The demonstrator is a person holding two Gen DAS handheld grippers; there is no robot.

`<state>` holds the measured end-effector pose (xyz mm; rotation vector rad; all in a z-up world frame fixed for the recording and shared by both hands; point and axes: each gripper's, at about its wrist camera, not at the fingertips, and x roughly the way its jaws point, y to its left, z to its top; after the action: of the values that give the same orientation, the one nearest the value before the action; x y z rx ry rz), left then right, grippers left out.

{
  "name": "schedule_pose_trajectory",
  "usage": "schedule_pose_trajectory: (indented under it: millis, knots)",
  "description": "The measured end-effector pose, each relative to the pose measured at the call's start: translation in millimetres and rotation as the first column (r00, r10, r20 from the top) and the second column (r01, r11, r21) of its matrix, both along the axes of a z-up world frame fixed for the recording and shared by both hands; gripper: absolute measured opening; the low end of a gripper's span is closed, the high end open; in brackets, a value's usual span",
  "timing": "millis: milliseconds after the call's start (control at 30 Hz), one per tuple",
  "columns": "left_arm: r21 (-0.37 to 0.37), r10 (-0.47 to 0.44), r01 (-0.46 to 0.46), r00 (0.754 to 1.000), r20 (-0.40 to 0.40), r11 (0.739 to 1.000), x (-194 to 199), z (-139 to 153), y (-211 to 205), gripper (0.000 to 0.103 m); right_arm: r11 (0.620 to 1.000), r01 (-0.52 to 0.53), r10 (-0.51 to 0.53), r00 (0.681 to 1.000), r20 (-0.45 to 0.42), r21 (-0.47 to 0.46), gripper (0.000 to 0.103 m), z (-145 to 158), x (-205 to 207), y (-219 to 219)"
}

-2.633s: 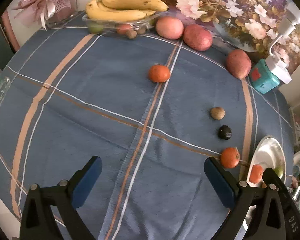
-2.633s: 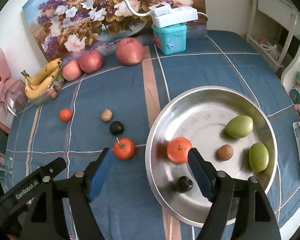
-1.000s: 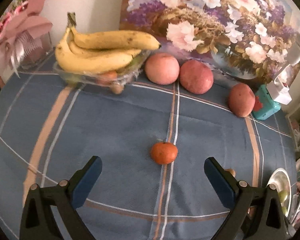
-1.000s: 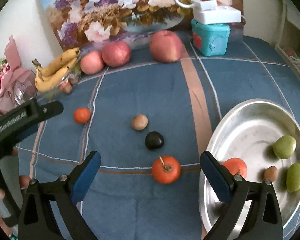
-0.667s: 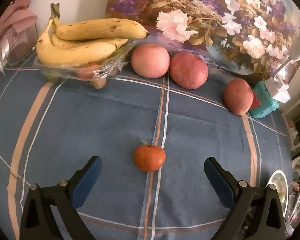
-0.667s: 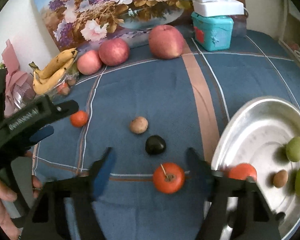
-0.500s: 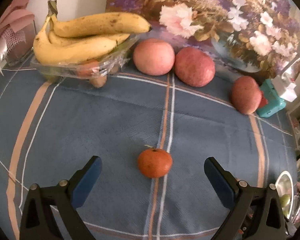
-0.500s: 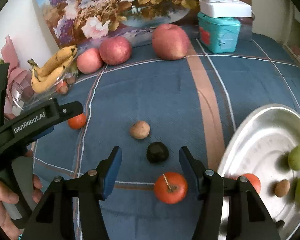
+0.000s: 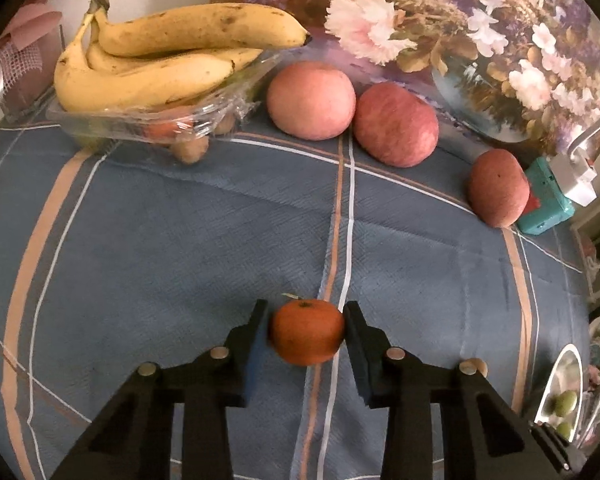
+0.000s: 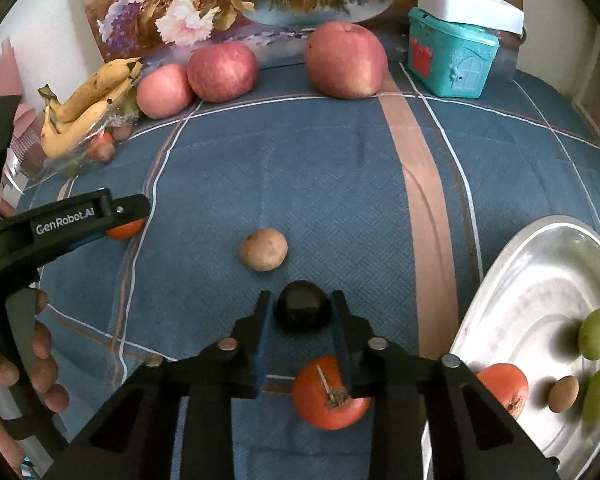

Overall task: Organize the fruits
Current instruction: 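Grasp a tangerine with the left gripper while the right gripper grasps a dark plum, then carry tangerine and dark plum to the steel plate and release both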

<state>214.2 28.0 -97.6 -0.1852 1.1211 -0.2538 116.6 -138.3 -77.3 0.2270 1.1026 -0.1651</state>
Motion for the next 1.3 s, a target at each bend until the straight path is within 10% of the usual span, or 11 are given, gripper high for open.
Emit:
schedule_pose_trajectory:
  millis: [1300]
  knots:
    - [-0.031,-0.015,0.013,0.998,-0.058,0.999,-105.7,57.6,-29.9,0.039,0.991,0.112,-0.118,0.989,0.087,0.079,0.025,68.7,-105.5,-26.0]
